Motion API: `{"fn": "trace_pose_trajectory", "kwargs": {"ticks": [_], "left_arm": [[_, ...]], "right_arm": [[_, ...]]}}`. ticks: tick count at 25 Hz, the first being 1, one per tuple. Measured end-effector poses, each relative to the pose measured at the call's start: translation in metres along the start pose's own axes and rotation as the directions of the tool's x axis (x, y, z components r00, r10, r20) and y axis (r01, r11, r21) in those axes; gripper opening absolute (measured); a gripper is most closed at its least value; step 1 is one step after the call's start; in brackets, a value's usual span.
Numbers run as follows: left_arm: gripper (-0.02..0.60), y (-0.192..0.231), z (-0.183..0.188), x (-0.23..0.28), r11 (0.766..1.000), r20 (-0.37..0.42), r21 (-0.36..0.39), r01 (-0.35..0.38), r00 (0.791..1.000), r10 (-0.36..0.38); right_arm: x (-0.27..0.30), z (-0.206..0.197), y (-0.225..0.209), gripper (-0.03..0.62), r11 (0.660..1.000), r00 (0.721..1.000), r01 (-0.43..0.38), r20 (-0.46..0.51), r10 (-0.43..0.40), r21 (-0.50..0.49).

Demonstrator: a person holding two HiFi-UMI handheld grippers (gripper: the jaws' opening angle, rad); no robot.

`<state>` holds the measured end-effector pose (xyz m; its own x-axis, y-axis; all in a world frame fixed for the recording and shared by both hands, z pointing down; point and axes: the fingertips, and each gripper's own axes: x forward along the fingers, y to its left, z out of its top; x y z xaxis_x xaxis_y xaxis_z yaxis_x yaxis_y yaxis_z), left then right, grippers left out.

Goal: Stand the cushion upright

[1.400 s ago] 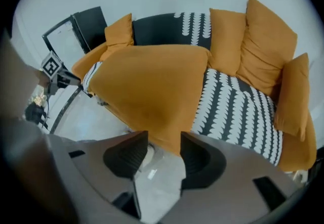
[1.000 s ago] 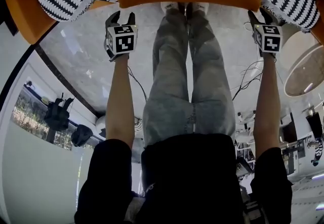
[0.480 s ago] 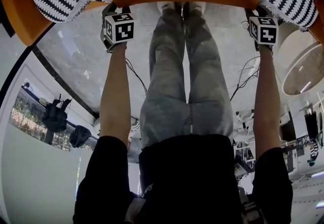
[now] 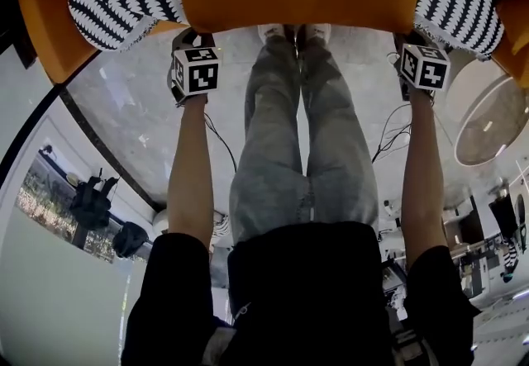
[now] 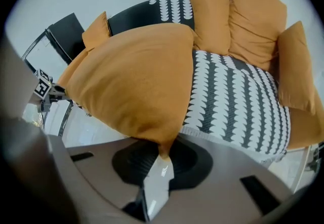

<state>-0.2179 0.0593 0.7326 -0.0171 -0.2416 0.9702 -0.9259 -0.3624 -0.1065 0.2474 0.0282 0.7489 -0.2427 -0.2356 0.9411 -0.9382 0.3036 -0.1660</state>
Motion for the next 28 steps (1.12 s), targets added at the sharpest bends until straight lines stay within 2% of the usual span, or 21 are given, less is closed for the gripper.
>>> {"fn": "trace_pose_trajectory", "kwargs": {"ticks": [10, 15, 22, 28], "left_arm": [[0.044, 0.031, 0.040, -0.064, 0.997, 0.069, -0.060, 0.049, 0.997, -0.045], [0.040, 0.044, 0.077, -0.093, 0.994, 0.115, -0.097, 0.043, 0.993, -0.032], [0.035, 0.067, 0.124, -0.137, 0.975, 0.176, -0.223, 0.018, 0.984, 0.022], [0.035, 0.094, 0.191, -0.160, 0.979, 0.254, -0.206, -0.008, 0.965, 0.061]], "right_arm": [[-0.056, 0.053, 0.015, 0.049, 0.994, 0.997, 0.005, 0.079, -0.014, 0.107], [-0.083, 0.088, 0.010, 0.049, 0.989, 0.991, 0.003, 0.131, -0.023, 0.151], [-0.119, 0.137, 0.014, 0.049, 0.982, 0.984, -0.004, 0.178, -0.030, 0.189], [-0.144, 0.198, 0.006, 0.049, 0.976, 0.962, -0.010, 0.268, -0.050, 0.220]]}}
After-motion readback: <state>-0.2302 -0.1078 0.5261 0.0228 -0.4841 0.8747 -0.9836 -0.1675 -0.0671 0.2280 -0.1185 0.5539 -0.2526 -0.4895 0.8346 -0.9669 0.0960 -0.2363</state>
